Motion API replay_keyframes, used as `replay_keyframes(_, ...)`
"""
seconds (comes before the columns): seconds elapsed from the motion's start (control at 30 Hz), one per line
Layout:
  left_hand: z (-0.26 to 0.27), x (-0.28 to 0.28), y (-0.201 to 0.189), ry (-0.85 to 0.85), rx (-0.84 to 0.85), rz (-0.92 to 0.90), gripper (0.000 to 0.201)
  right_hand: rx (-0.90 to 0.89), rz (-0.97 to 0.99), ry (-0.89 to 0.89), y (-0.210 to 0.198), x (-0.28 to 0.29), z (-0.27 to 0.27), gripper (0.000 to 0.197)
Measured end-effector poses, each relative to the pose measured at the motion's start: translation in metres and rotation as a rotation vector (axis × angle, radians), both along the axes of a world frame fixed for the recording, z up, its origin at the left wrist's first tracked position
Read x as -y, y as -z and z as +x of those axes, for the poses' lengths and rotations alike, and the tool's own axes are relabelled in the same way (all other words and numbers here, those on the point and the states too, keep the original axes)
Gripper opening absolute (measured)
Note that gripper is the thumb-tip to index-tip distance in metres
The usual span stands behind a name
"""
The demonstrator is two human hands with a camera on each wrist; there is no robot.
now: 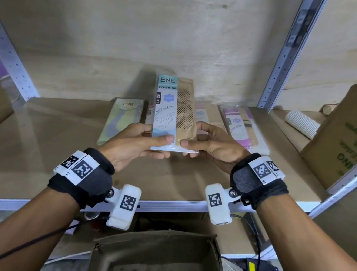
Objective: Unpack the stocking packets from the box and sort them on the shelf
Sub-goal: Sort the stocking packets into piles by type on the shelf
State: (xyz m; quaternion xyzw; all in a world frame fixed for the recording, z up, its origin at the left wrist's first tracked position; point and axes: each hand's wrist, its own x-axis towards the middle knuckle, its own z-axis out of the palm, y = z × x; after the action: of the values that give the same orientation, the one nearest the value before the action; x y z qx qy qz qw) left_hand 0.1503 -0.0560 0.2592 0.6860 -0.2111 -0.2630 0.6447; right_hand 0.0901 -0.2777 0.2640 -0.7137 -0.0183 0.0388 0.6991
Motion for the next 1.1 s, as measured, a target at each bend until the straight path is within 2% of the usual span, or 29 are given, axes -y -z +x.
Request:
replay_keyframes(0.1,0.001,-0.004,-0.003,0.028,0.064,0.073,0.036,-0.009,-0.035,-0.044,0.000,0.000,-0.001,0.047)
replay_keyframes(0.2,0.003,-0.014,-0.007,0.124,-0.008,0.093,0.037,-0.010,-0.076,-0.066,0.002,0.010,-0.001,0.033)
replay_keyframes(0.3,0.000,-0.018,-0.007,0.198,-0.070,0.064,0.033,-0.050,-0.027,-0.139,0.011,0.017,-0.004,0.023)
replay_keyframes(0.4,-0.002,-0.012,-0.008,0.160,-0.035,0.091,0.036,-0.081,0.066,-0.161,0.015,0.023,-0.008,0.004)
replay_keyframes(0.5,-0.002,0.004,-0.013,0.049,0.039,0.109,0.030,-0.044,0.107,-0.104,0.012,0.035,-0.006,0.009)
replay_keyframes(0.67,-0.002,0.060,-0.029,-0.106,0.113,0.102,0.033,-0.003,0.106,0.122,0.007,0.064,-0.002,0.013)
replay_keyframes(0.77,0.004,0.099,-0.038,-0.062,0.086,0.089,0.034,-0.007,0.087,0.378,0.006,0.094,0.002,0.028)
replay_keyframes(0.87,0.011,0.135,-0.041,-0.012,0.107,0.142,0.032,0.010,0.017,0.551,0.007,0.125,0.006,0.024)
replay_keyframes(1.1,0.022,0.210,-0.037,-0.097,0.177,0.339,0.038,-0.021,-0.300,0.663,0.013,0.177,0.008,0.021)
